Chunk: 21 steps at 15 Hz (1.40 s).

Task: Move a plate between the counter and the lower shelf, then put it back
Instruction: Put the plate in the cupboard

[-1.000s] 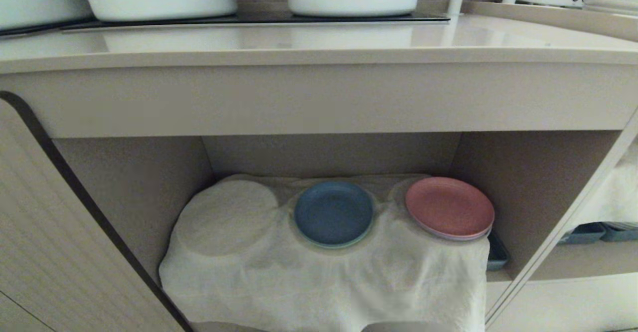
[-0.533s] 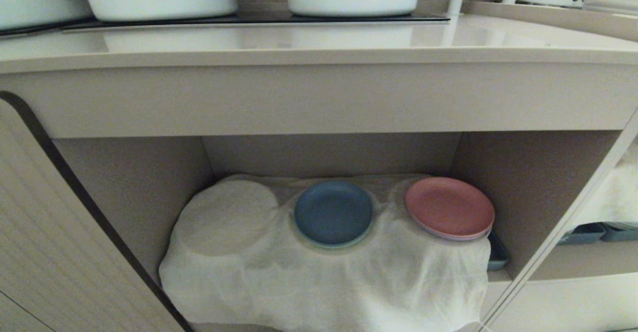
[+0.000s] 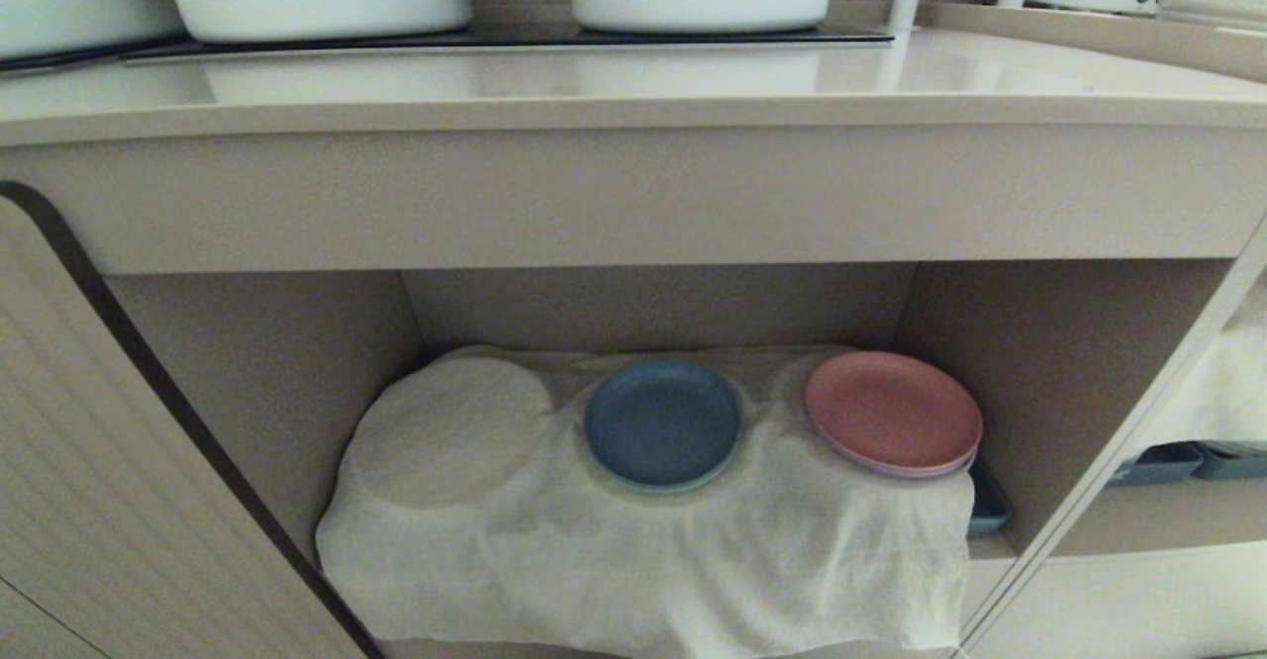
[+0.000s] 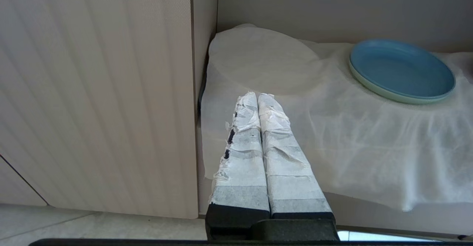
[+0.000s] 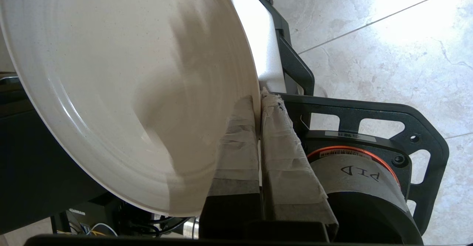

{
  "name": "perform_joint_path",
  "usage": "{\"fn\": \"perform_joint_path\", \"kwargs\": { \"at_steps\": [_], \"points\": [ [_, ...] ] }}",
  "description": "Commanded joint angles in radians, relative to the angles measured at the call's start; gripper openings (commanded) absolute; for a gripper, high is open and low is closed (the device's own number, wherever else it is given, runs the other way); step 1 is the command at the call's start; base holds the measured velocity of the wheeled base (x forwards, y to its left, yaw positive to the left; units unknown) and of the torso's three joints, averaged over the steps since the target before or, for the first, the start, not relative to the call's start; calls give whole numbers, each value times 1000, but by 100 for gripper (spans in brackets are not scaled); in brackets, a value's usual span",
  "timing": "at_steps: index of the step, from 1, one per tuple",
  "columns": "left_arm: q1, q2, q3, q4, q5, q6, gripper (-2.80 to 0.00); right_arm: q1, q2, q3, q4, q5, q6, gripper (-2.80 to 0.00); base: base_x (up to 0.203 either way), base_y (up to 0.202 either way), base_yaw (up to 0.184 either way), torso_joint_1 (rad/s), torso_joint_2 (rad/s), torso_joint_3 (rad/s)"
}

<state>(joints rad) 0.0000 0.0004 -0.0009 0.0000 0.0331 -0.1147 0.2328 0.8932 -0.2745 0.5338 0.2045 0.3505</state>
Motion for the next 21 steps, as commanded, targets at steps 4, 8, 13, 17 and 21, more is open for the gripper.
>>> {"fn": "perform_joint_path", "kwargs": {
  "at_steps": [4,8,13,17,21],
  "points": [
    [0,0,1,0,1,-2,-280,0,0,0,2,1,2,-280,0,0,0,0,0,0],
    [0,0,0,0,1,-3,-280,0,0,0,2,1,2,-280,4,94,1,-1,1,5],
    [0,0,1,0,1,-3,-280,0,1,0,2,1,2,-280,0,198,-1,4,3,3],
    [0,0,-1,0,1,-3,-280,0,1,0,2,2,2,-280,0,195,0,2,1,0],
    [0,0,1,0,1,-3,-280,0,1,0,0,3,2,-280,0,197,-1,2,2,0]
  ]
}}
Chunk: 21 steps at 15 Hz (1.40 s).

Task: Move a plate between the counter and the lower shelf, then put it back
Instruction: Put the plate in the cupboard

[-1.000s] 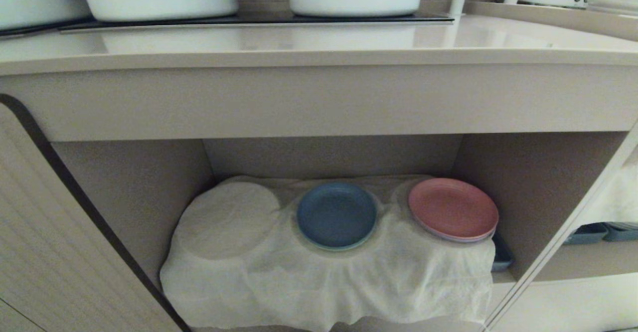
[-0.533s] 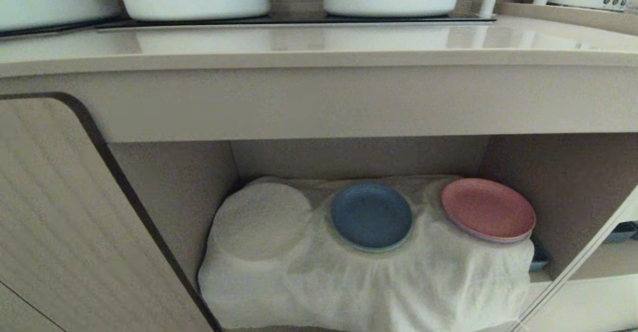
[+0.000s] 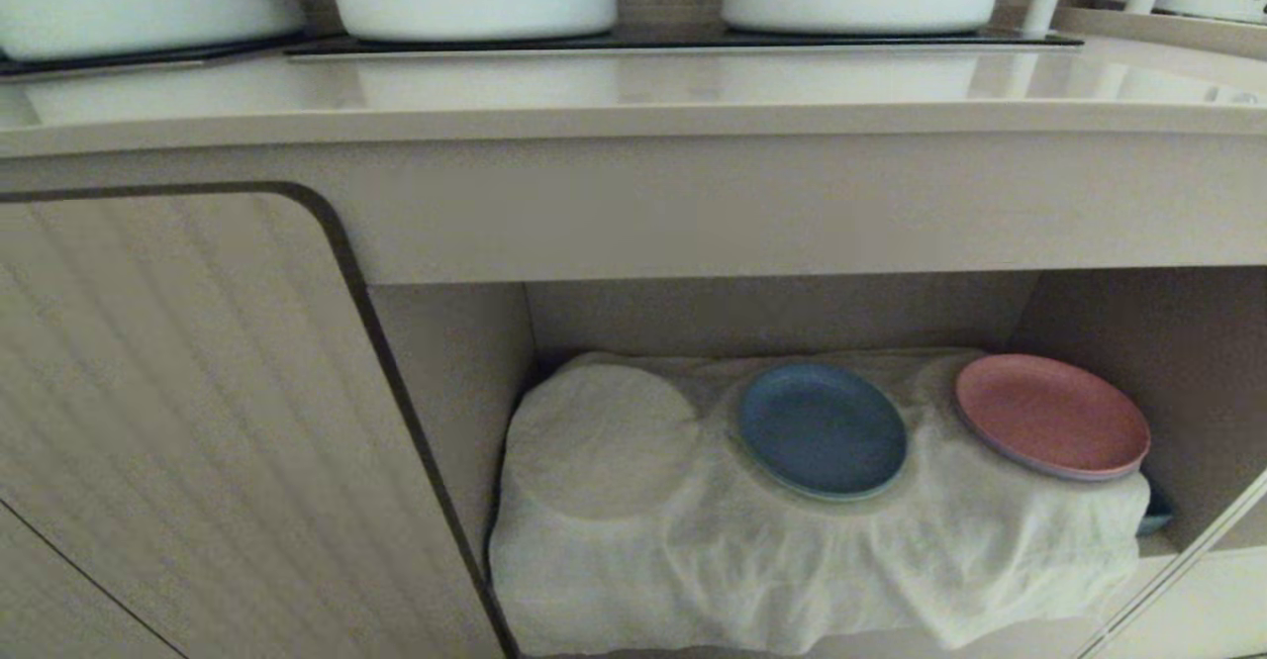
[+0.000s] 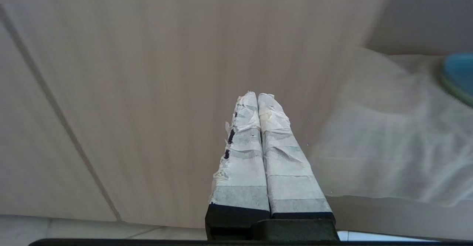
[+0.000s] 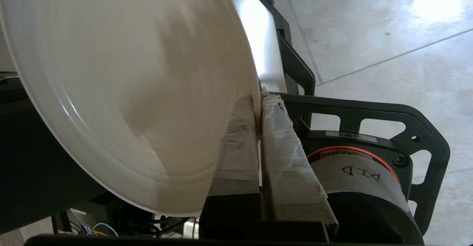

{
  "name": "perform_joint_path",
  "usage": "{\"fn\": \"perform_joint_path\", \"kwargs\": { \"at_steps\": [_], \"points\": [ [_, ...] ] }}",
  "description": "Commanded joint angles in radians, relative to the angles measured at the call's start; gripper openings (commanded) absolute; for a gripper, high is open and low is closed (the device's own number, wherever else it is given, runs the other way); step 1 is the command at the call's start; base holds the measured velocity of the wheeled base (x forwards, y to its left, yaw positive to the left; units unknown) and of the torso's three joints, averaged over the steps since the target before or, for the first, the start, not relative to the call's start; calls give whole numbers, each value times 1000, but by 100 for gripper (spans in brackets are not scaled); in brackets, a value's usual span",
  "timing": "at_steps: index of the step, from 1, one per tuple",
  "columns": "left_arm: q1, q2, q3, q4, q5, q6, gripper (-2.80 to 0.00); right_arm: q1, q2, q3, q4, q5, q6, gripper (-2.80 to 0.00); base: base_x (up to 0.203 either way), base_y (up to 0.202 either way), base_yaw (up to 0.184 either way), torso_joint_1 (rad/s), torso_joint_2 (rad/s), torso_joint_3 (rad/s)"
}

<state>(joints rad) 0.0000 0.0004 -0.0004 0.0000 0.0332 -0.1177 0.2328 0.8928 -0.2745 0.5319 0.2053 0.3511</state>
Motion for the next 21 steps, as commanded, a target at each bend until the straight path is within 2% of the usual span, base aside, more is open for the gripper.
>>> {"fn": "perform_joint_path", "kwargs": {
  "at_steps": [1,15,21],
  "points": [
    [0,0,0,0,1,-1,-280,0,2,0,2,2,2,-280,0,198,0,6,-2,-2],
    [0,0,-1,0,1,0,-280,0,2,0,2,2,2,-280,0,193,-1,2,3,3],
    [0,0,0,0,1,0,-280,0,2,0,2,2,2,-280,0,16,0,0,0,1]
  ]
}}
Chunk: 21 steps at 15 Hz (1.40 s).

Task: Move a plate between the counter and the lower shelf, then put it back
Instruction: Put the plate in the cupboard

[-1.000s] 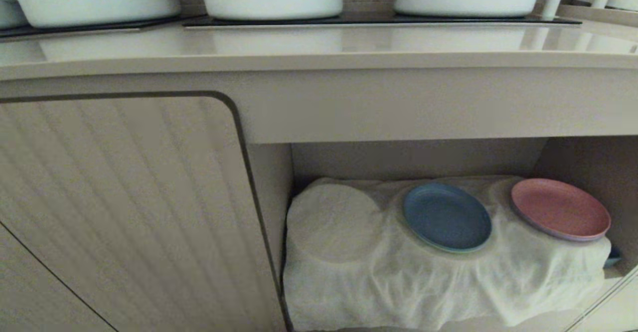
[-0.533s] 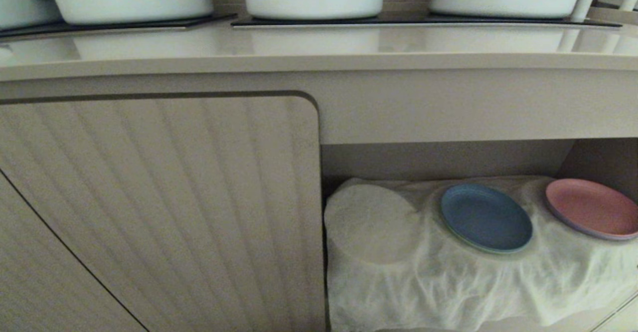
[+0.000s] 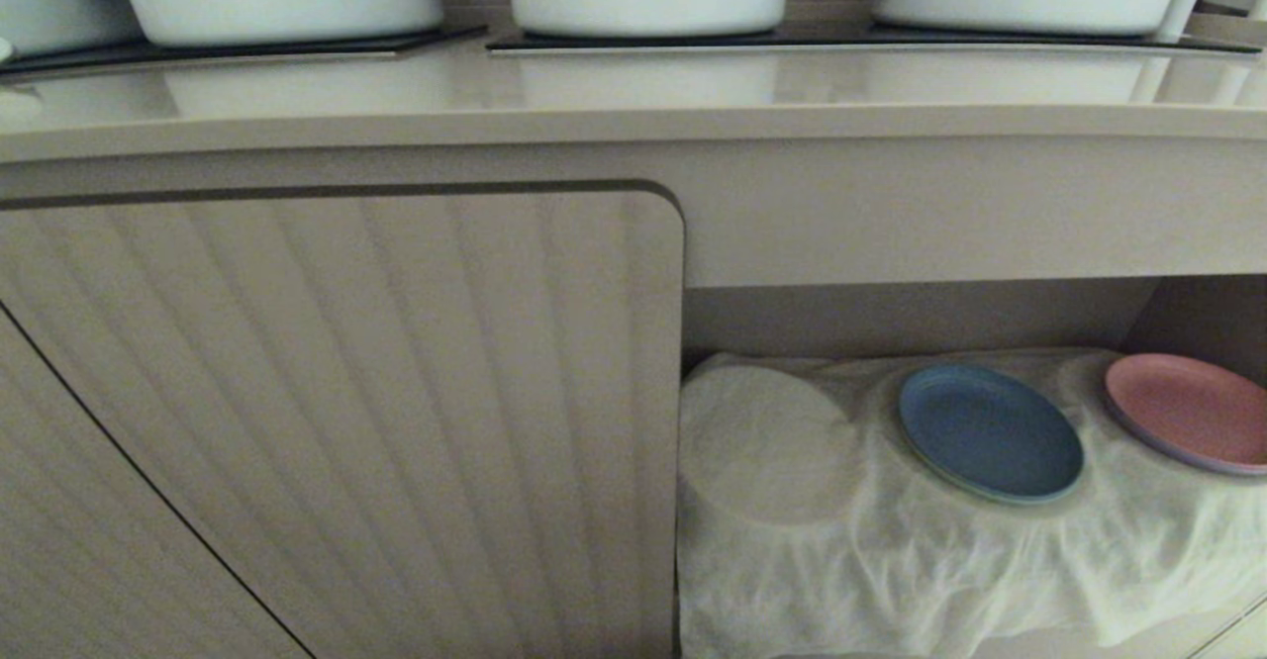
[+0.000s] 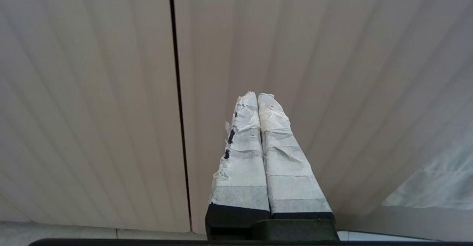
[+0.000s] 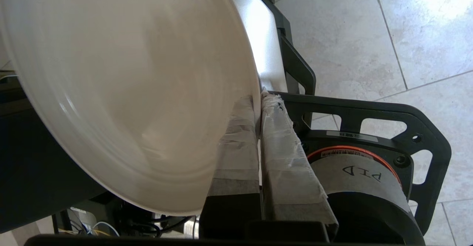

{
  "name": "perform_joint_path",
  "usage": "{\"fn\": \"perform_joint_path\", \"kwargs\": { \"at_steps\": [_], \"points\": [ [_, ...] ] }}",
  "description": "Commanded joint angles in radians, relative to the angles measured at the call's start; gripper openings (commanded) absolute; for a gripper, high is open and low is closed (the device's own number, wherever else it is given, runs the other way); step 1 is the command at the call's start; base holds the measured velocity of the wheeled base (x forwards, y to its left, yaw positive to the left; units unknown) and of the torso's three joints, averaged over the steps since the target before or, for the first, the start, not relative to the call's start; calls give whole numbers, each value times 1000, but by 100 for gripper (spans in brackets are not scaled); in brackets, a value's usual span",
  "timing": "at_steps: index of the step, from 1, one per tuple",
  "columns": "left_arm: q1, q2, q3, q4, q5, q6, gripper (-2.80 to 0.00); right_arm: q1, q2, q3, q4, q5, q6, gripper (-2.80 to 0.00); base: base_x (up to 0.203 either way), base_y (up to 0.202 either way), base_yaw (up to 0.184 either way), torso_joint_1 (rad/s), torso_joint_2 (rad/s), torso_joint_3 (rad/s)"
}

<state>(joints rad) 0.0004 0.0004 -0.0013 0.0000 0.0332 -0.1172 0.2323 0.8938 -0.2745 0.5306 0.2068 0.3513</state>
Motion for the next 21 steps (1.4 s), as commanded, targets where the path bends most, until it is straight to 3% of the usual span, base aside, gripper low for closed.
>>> {"fn": "perform_joint_path", "kwargs": {
  "at_steps": [1,12,21],
  "points": [
    [0,0,1,0,1,-1,-280,1,0,0,3,0,1,-280,0,0,0,0,0,0],
    [0,0,0,0,1,-1,-280,0,102,42,-141,3,4,-280,0,0,0,0,0,0],
    [0,0,1,0,1,-1,-280,-4,367,35,-432,16,41,-280,0,0,0,0,0,0]
  ]
}}
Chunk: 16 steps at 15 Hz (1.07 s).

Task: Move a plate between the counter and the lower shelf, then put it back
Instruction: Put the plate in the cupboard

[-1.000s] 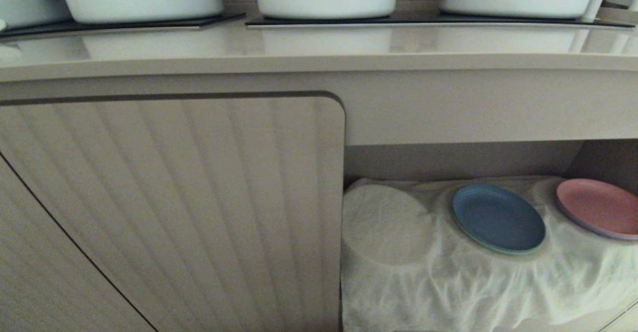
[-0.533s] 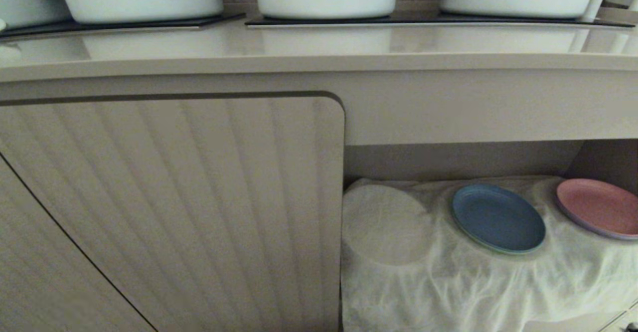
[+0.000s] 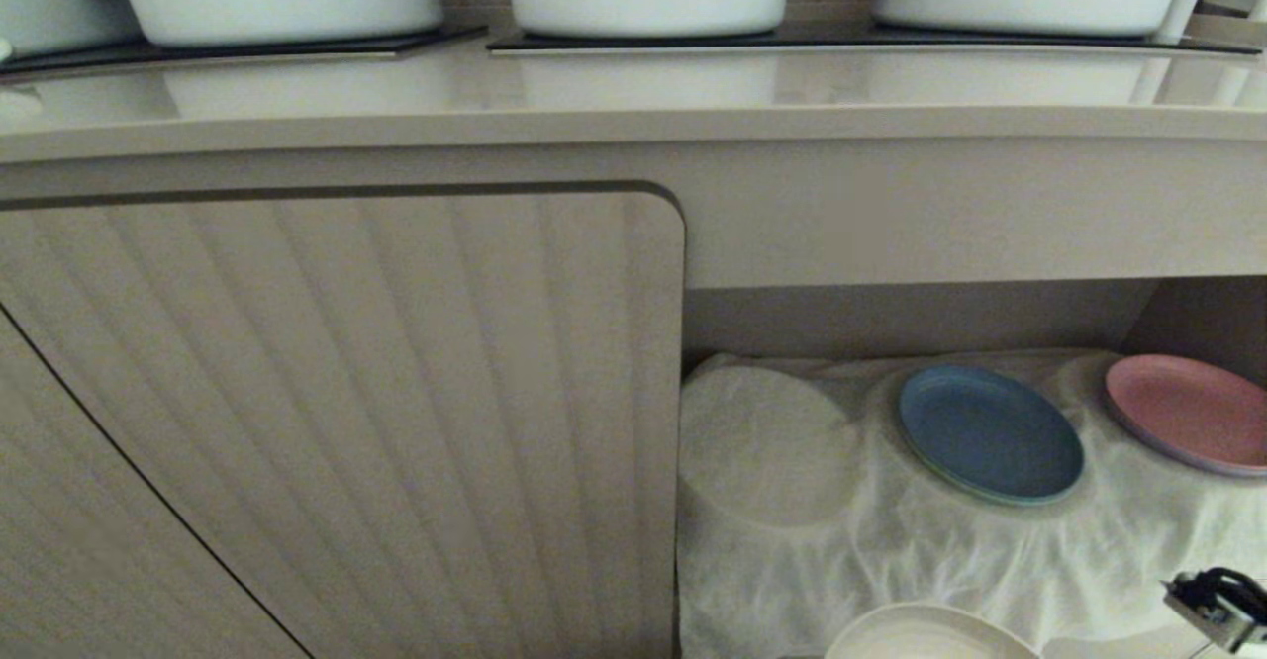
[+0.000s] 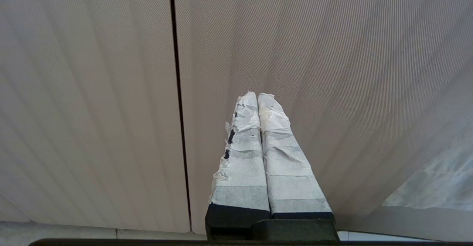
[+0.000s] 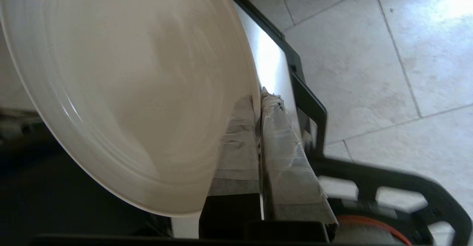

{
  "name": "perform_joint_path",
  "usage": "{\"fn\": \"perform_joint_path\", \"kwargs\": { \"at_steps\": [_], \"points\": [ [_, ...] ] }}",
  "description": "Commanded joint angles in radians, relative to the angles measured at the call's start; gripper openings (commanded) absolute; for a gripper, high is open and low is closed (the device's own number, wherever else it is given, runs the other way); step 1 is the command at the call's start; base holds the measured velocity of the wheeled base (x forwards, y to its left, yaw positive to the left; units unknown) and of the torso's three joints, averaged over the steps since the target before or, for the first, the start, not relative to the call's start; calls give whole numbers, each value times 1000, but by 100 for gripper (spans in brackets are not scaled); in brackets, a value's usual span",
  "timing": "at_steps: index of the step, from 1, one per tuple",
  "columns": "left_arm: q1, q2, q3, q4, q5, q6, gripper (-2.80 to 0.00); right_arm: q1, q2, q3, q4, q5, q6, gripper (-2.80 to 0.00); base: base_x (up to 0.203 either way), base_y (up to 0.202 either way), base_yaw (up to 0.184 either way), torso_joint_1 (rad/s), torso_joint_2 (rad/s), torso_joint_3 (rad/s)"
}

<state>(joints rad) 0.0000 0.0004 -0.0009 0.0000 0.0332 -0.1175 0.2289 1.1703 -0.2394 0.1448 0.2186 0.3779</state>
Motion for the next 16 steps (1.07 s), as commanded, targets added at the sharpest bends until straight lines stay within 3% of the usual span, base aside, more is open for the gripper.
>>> {"fn": "perform_joint_path", "kwargs": {
  "at_steps": [1,7,13,16],
  "points": [
    [0,0,1,0,1,-1,-280,0,129,0,-93,8,28,-280,0,0,0,0,0,0],
    [0,0,1,0,1,-1,-280,-2,274,-73,-210,15,61,-280,0,0,0,0,0,0],
    [0,0,1,0,1,-1,-280,-85,369,-181,-212,14,61,-280,0,0,0,0,0,0],
    [0,0,1,0,1,-1,-280,-119,430,-248,-211,73,61,-280,0,0,0,0,0,0]
  ]
}}
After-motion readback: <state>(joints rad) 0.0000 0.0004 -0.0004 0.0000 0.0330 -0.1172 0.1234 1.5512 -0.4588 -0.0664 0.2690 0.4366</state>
